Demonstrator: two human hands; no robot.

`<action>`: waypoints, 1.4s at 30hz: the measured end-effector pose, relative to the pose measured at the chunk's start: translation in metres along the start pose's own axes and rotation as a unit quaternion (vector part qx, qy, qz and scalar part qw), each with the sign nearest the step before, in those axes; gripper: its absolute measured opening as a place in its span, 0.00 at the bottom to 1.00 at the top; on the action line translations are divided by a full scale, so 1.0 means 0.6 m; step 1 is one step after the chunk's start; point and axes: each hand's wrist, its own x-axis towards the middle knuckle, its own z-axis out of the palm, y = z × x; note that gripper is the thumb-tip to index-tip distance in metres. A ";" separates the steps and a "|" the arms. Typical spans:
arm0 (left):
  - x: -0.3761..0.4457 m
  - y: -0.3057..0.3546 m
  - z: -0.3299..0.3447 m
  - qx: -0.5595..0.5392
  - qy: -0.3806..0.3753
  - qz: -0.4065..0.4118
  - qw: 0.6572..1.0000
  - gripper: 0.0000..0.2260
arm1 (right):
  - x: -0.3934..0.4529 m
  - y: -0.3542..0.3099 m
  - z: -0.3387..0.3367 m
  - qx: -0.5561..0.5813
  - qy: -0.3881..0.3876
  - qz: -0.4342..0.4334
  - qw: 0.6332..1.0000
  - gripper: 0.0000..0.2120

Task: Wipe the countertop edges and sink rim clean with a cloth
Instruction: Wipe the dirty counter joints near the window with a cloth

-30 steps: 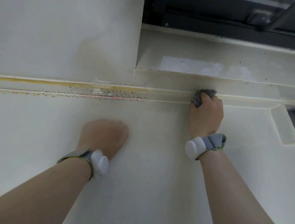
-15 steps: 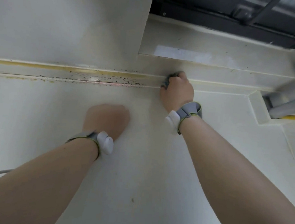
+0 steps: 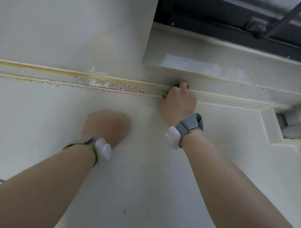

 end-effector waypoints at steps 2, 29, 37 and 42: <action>0.002 0.003 0.000 0.006 -0.003 -0.005 1.000 0.18 | 0.004 -0.008 0.003 0.019 -0.011 0.018 1.000 0.04; 0.001 0.006 -0.006 0.022 0.005 -0.016 1.000 0.19 | 0.035 0.237 0.072 0.137 0.170 0.208 0.953 0.14; 0.003 0.014 -0.005 0.030 -0.010 -0.034 0.999 0.20 | -0.043 -0.031 0.080 0.215 0.146 -0.003 0.966 0.13; 0.002 0.014 -0.005 0.027 -0.003 -0.037 0.999 0.20 | -0.032 -0.019 0.085 0.192 0.136 -0.108 0.966 0.13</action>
